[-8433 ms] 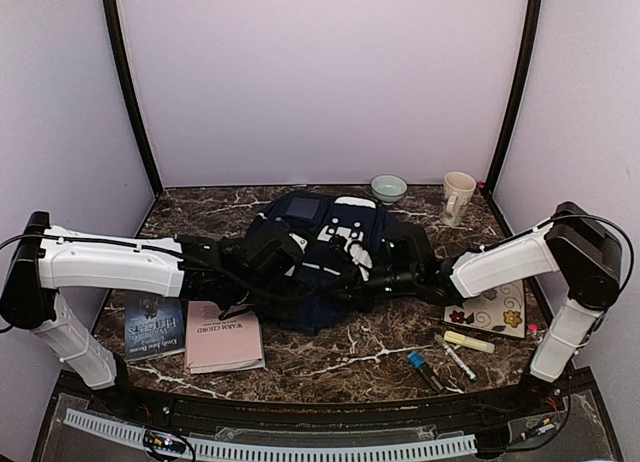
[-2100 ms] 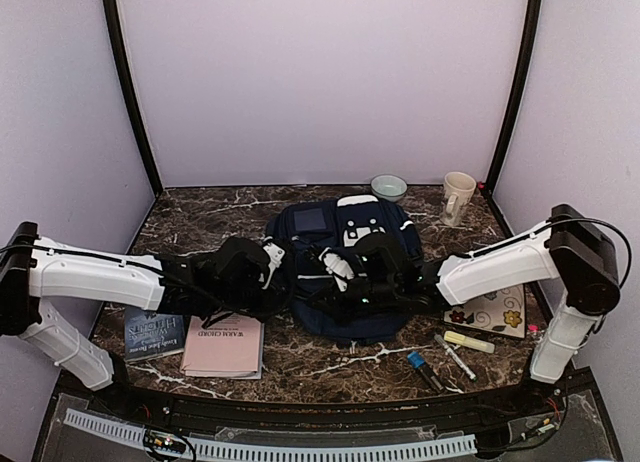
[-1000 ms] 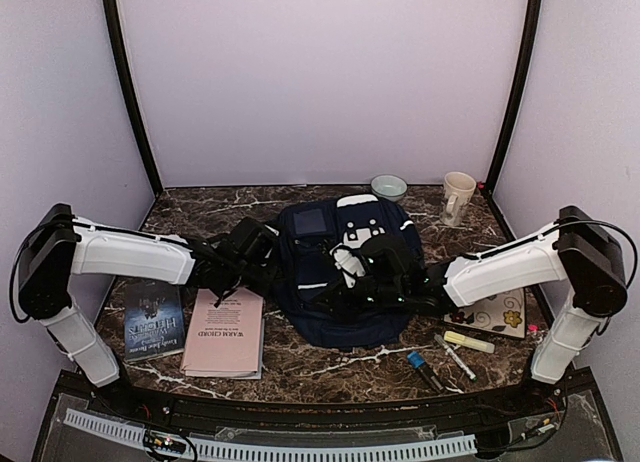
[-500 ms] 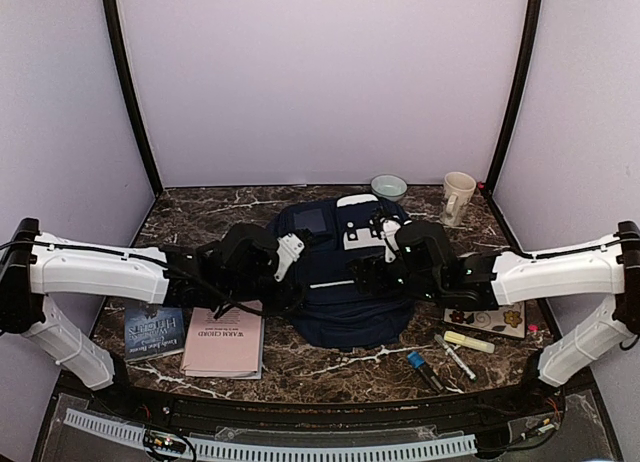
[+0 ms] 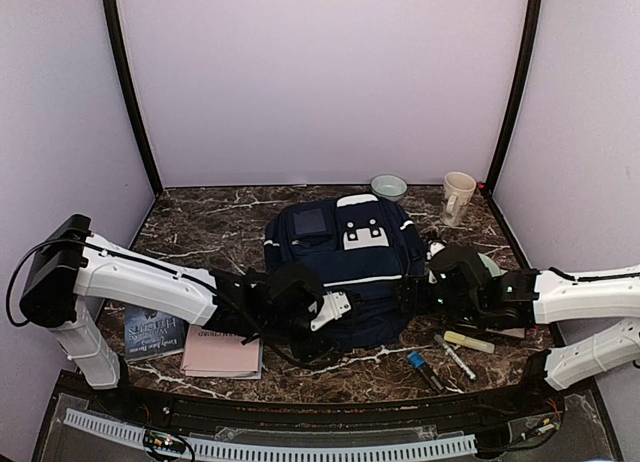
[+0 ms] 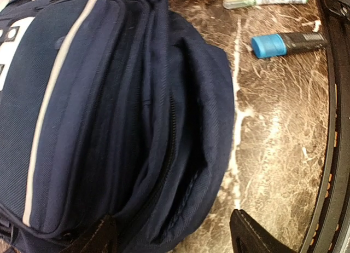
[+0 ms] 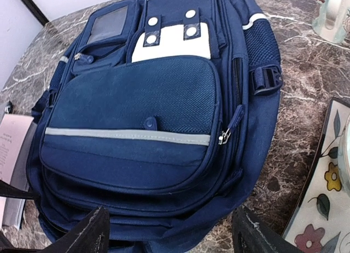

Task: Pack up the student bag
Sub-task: Unzip the largest pocket of the student bag, then move the student bag to the center of the board.

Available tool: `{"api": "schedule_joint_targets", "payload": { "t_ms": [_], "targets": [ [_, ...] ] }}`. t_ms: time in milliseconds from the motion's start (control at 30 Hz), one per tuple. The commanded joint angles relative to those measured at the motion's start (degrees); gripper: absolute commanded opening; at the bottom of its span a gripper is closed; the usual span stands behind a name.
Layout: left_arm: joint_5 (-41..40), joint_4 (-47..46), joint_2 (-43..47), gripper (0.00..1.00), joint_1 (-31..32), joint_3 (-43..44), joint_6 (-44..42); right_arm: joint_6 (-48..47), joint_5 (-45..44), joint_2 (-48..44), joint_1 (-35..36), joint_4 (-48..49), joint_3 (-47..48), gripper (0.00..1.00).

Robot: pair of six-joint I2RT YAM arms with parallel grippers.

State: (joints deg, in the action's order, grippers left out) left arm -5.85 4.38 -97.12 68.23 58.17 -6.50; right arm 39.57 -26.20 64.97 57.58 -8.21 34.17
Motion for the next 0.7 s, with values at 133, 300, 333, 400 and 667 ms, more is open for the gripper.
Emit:
{"api": "schedule_joint_targets", "payload": {
  "t_ms": [133, 300, 333, 400, 667],
  "targets": [
    [-1.56, 2.59, -2.41, 0.68, 0.67, 2.19, -0.98, -0.26, 8.06, 1.44, -0.94, 4.81, -3.32, 0.65],
    [-7.63, 2.94, -4.56, 0.67, 0.45, 2.23, -0.71, -1.69, 11.56, 5.03, -2.44, 9.26, -3.07, 0.63],
    [-8.58, 2.82, -4.71, 0.67, 0.3, 2.14, -0.7, -2.1, 12.2, 5.51, -2.86, 10.59, -3.07, 0.63],
    [-9.68, 2.58, -4.91, 0.66, -0.36, 1.96, -0.7, -2.66, 13.99, 6.72, -4.03, 12.6, -2.99, 0.62],
    [-12.77, 1.08, -5.33, 0.64, -4.31, 1.42, -1.6, -4.44, 19.27, 12.71, -6.64, 18.4, -0.05, 0.59]
  ]
}}
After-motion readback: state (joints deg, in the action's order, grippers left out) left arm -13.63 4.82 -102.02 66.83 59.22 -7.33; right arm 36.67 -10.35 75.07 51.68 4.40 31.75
